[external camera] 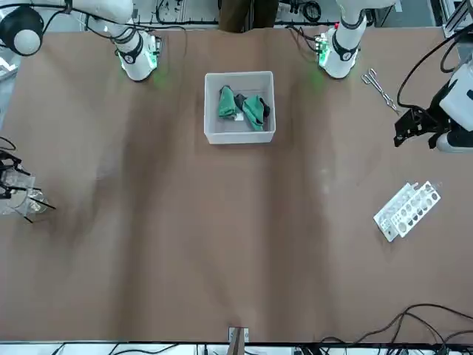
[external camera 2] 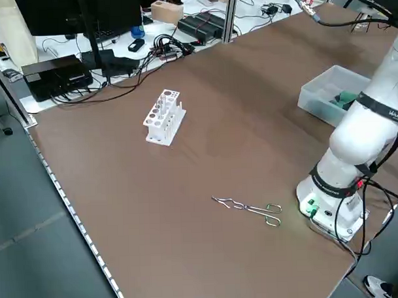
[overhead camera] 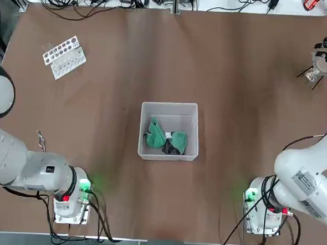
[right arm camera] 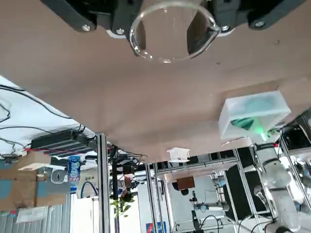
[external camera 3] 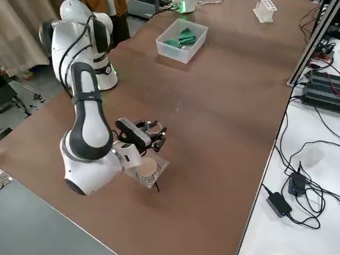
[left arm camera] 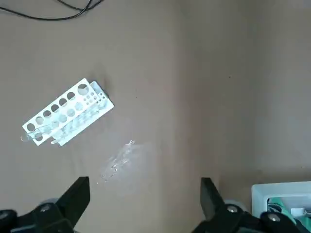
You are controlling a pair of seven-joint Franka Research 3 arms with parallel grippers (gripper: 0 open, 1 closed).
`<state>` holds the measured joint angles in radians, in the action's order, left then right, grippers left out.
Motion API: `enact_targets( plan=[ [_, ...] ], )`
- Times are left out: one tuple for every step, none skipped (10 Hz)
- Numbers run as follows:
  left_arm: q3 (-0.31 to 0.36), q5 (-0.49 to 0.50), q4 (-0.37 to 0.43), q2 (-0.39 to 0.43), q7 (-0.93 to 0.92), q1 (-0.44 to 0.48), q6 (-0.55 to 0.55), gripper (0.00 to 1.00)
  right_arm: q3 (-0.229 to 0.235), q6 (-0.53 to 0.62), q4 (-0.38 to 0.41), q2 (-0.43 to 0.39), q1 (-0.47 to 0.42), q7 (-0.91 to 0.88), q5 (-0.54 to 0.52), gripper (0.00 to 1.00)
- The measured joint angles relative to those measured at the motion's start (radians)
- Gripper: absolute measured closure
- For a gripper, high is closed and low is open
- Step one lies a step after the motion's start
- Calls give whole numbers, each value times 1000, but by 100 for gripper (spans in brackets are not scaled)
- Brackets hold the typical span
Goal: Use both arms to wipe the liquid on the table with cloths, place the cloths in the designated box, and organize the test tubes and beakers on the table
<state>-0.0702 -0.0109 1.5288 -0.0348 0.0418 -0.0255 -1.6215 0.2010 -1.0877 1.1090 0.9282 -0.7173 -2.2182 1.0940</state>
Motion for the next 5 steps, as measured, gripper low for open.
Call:
enact_targets(
  plan=[
    [0, 0, 0, 0, 0, 0, 0, 0, 0, -3, -1, 6, -12, -37, -1, 54],
    [0, 0, -1, 0, 0, 0, 0, 0, 0, -10, -3, 15, -21, -68, -1, 53],
    [0, 0, -1, 0, 0, 0, 0, 0, -1, -31, -5, 25, -27, -89, -1, 53],
    [0, 0, -1, 0, 0, 0, 0, 0, -2, -62, -6, 32, -32, -92, -1, 54],
    [0, 0, -1, -1, 0, 1, 0, 0, -3, -98, -6, 41, -39, -92, 2, 54]
  ],
)
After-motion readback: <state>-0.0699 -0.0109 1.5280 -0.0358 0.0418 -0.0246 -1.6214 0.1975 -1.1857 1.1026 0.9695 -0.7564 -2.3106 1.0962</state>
